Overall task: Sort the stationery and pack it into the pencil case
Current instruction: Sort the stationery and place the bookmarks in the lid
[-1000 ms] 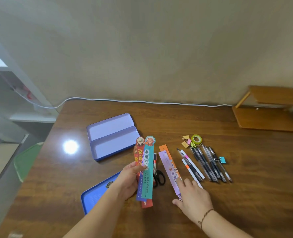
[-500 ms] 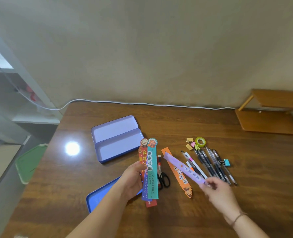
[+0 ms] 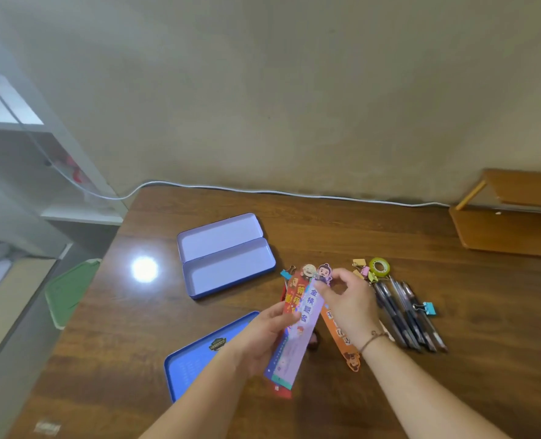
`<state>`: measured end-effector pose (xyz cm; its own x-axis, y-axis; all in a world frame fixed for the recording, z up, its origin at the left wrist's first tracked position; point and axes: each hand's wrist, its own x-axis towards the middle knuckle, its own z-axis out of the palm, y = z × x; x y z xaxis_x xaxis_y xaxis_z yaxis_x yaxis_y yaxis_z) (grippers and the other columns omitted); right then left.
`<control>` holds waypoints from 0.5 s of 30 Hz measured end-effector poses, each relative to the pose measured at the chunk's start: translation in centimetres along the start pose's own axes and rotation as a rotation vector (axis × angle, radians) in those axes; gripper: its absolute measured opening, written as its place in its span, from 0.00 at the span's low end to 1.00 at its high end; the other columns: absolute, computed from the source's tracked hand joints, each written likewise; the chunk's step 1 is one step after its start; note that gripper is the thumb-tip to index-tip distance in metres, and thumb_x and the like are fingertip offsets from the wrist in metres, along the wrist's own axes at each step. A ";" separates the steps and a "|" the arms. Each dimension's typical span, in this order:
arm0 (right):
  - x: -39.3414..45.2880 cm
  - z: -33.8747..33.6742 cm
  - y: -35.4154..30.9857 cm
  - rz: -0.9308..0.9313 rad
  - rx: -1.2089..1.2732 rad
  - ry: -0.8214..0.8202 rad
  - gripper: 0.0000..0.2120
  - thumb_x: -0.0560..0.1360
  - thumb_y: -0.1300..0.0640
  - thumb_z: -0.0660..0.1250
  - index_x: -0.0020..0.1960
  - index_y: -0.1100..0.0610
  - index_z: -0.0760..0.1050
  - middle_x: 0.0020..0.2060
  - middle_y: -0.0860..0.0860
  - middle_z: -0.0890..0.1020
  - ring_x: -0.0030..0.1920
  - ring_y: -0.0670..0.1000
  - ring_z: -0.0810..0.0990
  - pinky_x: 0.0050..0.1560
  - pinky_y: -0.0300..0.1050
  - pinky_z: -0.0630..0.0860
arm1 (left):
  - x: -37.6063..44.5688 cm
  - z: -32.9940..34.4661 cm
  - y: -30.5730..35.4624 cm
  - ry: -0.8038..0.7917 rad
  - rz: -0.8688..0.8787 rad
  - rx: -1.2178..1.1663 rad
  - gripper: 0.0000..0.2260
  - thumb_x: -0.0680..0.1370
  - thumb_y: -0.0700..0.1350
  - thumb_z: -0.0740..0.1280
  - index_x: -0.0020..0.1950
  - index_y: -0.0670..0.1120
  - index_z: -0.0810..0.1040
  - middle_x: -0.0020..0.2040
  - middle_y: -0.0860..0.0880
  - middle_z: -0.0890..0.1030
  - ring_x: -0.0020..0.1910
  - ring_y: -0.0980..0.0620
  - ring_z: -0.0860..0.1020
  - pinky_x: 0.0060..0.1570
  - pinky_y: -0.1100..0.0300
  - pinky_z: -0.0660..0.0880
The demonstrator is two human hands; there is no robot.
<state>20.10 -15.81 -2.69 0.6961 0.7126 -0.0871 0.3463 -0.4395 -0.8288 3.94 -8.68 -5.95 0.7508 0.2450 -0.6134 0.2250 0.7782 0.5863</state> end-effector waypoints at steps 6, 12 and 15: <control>-1.3 0.1 2.5 0.103 -0.302 0.009 0.20 0.72 0.38 0.64 0.59 0.48 0.72 0.46 0.43 0.76 0.44 0.46 0.76 0.35 0.41 0.69 | -0.1 -1.6 -0.2 0.203 0.123 0.031 0.13 0.78 0.35 0.66 0.62 0.43 0.76 0.52 0.40 0.83 0.43 0.45 0.81 0.42 0.55 0.77; -5.1 0.5 5.8 0.280 -0.906 -0.260 0.30 0.69 0.38 0.69 0.63 0.51 0.62 0.57 0.51 0.75 0.55 0.52 0.79 0.44 0.45 0.80 | 0.0 -2.3 -0.4 0.249 0.116 -0.138 0.14 0.79 0.37 0.66 0.63 0.48 0.76 0.52 0.41 0.84 0.44 0.45 0.82 0.45 0.52 0.79; -5.1 0.4 5.9 0.379 -0.803 -0.225 0.25 0.70 0.42 0.71 0.60 0.50 0.65 0.54 0.49 0.79 0.54 0.51 0.79 0.41 0.44 0.79 | 0.0 -2.1 -0.3 0.208 0.093 -0.218 0.16 0.79 0.37 0.64 0.66 0.47 0.73 0.50 0.39 0.82 0.44 0.43 0.81 0.50 0.47 0.77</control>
<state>18.31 -21.80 -7.33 0.7425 0.4959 -0.4502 0.5117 -0.8537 -0.0965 2.56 -7.74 -7.23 0.6138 0.4163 -0.6708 0.0062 0.8471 0.5313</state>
